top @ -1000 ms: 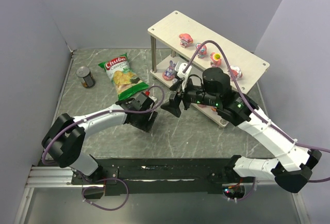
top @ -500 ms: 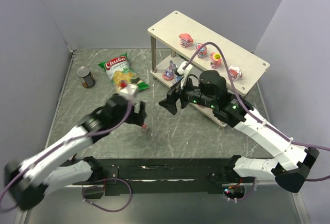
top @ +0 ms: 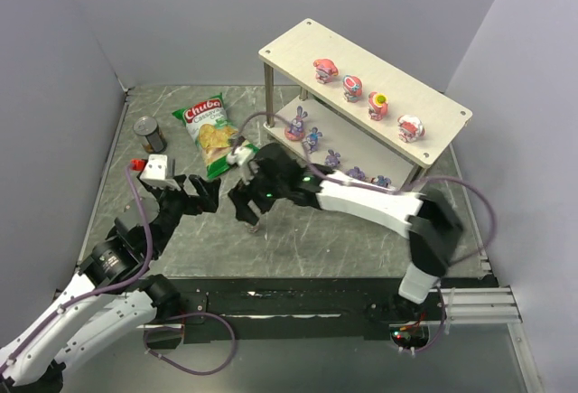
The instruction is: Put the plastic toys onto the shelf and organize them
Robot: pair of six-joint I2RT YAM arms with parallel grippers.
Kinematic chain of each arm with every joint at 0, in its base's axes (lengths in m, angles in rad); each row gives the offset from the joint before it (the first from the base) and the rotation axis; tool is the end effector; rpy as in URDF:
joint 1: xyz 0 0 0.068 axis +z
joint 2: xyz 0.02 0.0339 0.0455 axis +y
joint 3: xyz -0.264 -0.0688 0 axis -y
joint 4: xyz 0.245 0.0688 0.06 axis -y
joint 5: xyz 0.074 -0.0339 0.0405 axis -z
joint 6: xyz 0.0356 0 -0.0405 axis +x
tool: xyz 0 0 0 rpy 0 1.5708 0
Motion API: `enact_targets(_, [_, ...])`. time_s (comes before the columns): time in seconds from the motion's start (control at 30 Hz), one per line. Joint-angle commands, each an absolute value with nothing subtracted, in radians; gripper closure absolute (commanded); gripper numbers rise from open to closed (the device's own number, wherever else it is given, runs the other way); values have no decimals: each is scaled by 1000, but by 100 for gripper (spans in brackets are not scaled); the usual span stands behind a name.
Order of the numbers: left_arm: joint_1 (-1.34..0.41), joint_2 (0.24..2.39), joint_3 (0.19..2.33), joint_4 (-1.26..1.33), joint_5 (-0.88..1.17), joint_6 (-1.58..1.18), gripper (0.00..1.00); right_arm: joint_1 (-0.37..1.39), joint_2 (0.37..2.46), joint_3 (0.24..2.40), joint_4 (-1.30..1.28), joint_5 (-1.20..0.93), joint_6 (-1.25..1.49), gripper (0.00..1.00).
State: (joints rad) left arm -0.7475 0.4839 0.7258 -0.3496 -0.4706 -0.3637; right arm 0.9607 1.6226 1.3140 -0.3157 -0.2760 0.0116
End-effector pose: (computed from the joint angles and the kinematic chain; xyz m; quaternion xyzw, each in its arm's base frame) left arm 0.0953 -0.0663 0.3419 -0.0149 0.7401 -0.1953 0.6434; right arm 0.2058 0.3114 0.2966 -0.4586 0.7556 0.3192 0.3419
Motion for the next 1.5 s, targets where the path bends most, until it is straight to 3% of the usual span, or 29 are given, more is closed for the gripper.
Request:
enact_targets(0.0, [-750,492,776,-348,-526,-376,4,986,1787,1419,-331,-294,34,18])
enact_targets(0.27, [-750,499,788,-368,-512,-383,4,1000,1891,1425,-351,-222,44,31])
enact_targets(0.37, [-750,494,785,-374,-512,-387,4,997,1911,1427,-356,-218,49,40])
enact_targets(0.57, [-749,491,784,-382,-518,-384,4,1000,1940,1443,-380,-190,67,65])
enact_targets(0.7, [-749,492,782,-390,-518,-387,4,1000,1945,1476,-409,-144,77,90])
enact_targets(0.77, [-750,492,781,-391,-518,-390,4,1000,1939,1491,-435,-106,81,96])
enact_targets(1.2, [-750,522,778,-376,-496,-402,4,925,1890,1949,-828,61,14,100])
enact_targets(1.47, [-750,604,727,-165,-157,-301,4,874,1911,2242,-1109,-35,31,100])
